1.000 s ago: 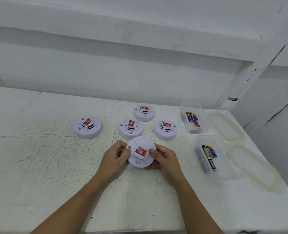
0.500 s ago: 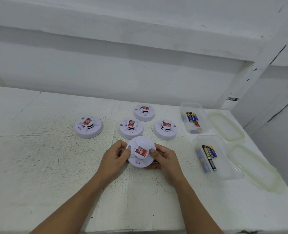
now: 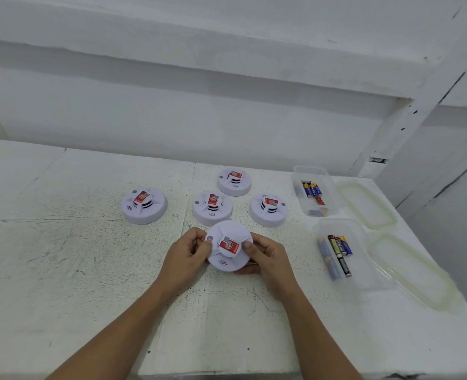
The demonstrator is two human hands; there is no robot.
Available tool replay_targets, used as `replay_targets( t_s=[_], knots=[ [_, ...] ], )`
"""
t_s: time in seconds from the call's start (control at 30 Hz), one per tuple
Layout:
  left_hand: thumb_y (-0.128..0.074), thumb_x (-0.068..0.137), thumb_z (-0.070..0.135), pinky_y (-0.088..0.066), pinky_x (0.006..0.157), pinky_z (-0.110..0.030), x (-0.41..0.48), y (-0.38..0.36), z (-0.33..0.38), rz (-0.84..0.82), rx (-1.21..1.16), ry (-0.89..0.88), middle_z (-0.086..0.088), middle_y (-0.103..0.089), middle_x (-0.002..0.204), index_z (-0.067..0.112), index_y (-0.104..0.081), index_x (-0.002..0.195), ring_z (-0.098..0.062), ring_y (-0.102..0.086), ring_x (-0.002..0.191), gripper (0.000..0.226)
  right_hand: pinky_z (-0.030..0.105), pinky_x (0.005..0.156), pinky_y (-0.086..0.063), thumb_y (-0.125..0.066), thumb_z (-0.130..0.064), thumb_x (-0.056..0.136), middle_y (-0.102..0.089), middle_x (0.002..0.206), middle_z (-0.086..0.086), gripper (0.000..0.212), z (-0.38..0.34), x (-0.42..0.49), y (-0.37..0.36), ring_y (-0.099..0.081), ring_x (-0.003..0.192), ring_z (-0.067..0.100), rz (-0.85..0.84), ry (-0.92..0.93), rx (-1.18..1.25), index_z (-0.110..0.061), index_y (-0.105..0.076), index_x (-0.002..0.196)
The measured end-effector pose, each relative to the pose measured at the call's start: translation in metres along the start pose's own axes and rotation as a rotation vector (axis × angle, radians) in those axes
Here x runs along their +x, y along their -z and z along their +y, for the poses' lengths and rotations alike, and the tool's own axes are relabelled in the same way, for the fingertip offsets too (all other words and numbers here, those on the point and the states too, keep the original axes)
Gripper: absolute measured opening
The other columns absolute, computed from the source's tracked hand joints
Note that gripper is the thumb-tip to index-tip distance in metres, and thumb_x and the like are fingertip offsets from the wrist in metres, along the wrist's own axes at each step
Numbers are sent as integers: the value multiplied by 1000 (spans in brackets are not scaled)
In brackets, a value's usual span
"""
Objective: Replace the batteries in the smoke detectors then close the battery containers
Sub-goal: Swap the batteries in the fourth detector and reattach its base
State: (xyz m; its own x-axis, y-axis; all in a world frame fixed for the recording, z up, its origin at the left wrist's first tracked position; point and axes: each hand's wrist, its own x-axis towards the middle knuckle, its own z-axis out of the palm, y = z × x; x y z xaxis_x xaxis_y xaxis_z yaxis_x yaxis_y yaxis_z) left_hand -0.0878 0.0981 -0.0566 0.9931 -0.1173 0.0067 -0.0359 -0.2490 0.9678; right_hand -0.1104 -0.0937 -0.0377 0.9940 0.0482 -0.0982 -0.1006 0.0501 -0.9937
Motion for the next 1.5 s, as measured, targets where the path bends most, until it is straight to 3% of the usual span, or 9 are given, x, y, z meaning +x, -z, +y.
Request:
replay_targets(
  t_s=[0.27, 0.77, 0.9, 1.07, 1.13, 1.2, 1.3, 1.37, 1.5],
  knots=[
    [-49, 79, 51, -41, 58, -32, 1, 0, -1, -3, 3, 4, -11, -62, 74, 19, -57, 82, -12, -51, 62, 33, 54, 75, -57, -59, -24, 90, -73, 104, 10, 31, -1, 0, 0, -71, 92, 31, -6, 0, 4, -14, -65, 118],
    [-48, 75, 57, -41, 57, -29, -2, 0, 4, -2, 1, -12, -13, -62, 75, 18, -58, 82, -12, -51, 62, 41, 45, 71, -59, -59, -20, 91, -73, 105, 8, 25, -2, -1, 0, -71, 92, 29, 9, 9, -7, -17, -67, 115],
    [-49, 76, 56, -44, 60, -33, -3, 1, 4, -3, -23, 6, -14, -64, 78, 18, -59, 86, -26, -58, 68, 40, 45, 71, -59, -58, -19, 92, -73, 105, 7, 26, -1, -1, 1, -71, 93, 27, 10, 9, -13, -16, -65, 117],
    [-57, 77, 46, -47, 66, -36, -3, 0, 8, -22, -163, 72, -22, -62, 84, 17, -62, 87, -26, -57, 71, 31, 47, 72, -59, -60, -23, 89, -73, 106, 6, 28, 0, 0, 1, -70, 95, 27, 17, 19, -13, -17, -66, 115],
    [-65, 75, 39, -49, 75, -41, -2, 1, 12, -67, -352, 120, -33, -56, 88, 10, -63, 92, -28, -56, 79, 34, 47, 73, -59, -59, -21, 90, -73, 106, 6, 26, 0, 2, 1, -70, 95, 26, 21, 23, -9, -18, -67, 115],
    [-69, 75, 31, -49, 85, -48, -1, 5, 13, -101, -465, 149, -31, -53, 86, 4, -62, 97, -31, -54, 85, 35, 48, 76, -58, -58, -19, 91, -73, 105, 6, 25, -1, 4, 1, -70, 96, 26, 18, 24, -13, -19, -67, 114],
    [-68, 82, 20, -53, 82, -42, 4, 16, 22, -94, -388, 120, -34, -56, 96, 7, -62, 104, -32, -59, 84, 26, 45, 79, -58, -60, -22, 89, -72, 107, 6, 27, -8, 14, -3, -69, 99, 25, 3, 37, -4, -18, -67, 114],
    [-69, 83, 24, -56, 79, -38, 12, 27, 32, -70, -290, 79, -26, -61, 96, 14, -62, 106, -33, -64, 86, 26, 42, 79, -58, -59, -19, 89, -72, 107, 7, 25, -17, 25, -7, -69, 99, 24, -5, 54, 12, -16, -68, 113],
    [-61, 89, 24, -57, 81, -42, 45, 52, 52, -34, -212, 108, -12, -65, 92, 17, -59, 105, -28, -69, 90, 18, 43, 82, -57, -58, -14, 93, -69, 111, 13, 28, -37, 66, -21, -68, 101, 27, -20, 78, -15, -7, -64, 119]
  ],
)
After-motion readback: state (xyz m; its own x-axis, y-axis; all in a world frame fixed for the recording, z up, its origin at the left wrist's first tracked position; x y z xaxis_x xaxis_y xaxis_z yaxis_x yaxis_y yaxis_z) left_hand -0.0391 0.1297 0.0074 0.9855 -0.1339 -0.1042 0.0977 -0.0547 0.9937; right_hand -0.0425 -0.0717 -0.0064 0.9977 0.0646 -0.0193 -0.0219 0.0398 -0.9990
